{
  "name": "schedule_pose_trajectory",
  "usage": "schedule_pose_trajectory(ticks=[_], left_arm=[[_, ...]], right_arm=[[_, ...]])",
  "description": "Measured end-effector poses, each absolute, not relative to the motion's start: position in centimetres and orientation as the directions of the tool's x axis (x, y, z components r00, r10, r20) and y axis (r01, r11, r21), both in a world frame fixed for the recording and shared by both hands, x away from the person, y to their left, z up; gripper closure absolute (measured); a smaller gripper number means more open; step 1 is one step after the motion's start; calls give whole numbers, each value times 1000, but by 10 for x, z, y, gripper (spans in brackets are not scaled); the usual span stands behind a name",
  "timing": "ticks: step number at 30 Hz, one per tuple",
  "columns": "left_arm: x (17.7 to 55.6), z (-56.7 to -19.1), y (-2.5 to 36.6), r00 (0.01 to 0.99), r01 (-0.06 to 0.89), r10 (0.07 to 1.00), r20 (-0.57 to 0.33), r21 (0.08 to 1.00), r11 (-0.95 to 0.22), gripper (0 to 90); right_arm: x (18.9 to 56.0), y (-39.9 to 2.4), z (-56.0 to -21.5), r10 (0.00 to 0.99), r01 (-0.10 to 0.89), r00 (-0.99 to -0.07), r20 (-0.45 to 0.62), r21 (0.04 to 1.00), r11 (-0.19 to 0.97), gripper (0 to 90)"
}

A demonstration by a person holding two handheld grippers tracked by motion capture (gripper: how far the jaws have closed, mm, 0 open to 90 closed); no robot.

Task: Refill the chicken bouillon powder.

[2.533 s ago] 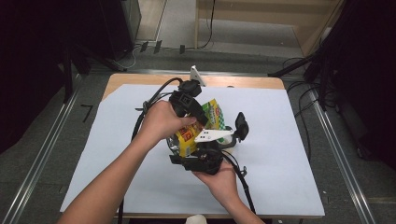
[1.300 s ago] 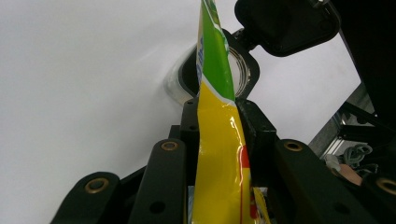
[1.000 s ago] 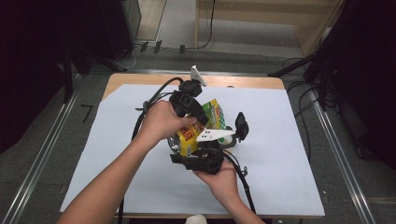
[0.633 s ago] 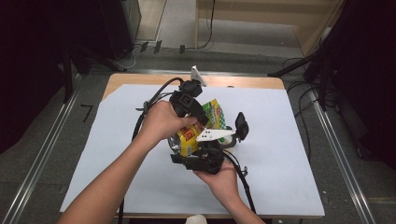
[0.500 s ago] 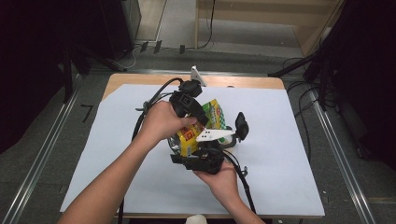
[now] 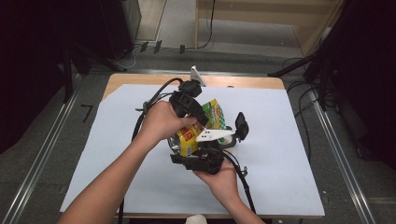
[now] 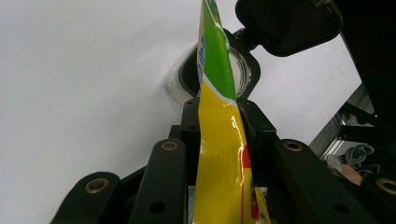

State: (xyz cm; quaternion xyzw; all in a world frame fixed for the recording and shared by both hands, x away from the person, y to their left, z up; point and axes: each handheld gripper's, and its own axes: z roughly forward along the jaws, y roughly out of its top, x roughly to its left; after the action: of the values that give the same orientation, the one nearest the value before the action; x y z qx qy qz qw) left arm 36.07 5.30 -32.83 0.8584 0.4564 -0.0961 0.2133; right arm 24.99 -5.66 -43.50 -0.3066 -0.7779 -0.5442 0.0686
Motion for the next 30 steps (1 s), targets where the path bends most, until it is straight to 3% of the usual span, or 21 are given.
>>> schedule_pose_trajectory(ticks=[30], left_arm=[[361,-329,51,565,824,751,-343,273,-496,766]], right_arm=[[249,-55,-435,415,529,-814,407,815,237,628]])
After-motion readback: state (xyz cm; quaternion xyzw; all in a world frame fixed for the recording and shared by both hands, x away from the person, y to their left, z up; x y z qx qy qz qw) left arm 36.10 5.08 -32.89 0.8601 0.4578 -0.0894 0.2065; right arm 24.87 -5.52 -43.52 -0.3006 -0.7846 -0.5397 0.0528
